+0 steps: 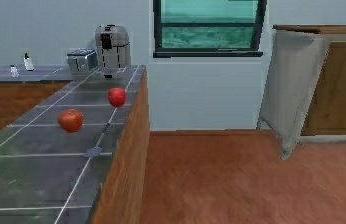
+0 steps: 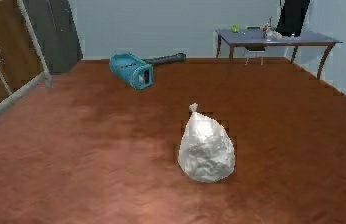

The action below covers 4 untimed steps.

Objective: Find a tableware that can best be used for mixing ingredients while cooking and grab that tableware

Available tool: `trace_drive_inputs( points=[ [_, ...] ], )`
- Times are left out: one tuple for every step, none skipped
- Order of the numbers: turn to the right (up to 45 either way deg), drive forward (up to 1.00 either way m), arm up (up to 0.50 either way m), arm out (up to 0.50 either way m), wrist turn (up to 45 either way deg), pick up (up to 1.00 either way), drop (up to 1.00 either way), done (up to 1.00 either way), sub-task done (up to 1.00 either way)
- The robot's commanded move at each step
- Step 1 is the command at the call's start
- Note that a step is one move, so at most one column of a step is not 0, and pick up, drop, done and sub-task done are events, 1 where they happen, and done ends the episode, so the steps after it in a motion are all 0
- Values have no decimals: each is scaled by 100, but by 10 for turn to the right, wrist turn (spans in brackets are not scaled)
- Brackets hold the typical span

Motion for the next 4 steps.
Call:
trace_drive_inputs(
  points=[
    [-450, 0, 0, 0, 0, 0, 0, 0, 0],
    [-450, 0, 0, 0, 0, 0, 0, 0, 0],
    [-420, 0, 0, 0, 0, 0, 0, 0, 0],
    [-90, 0, 0, 0, 0, 0, 0, 0, 0]
  ],
)
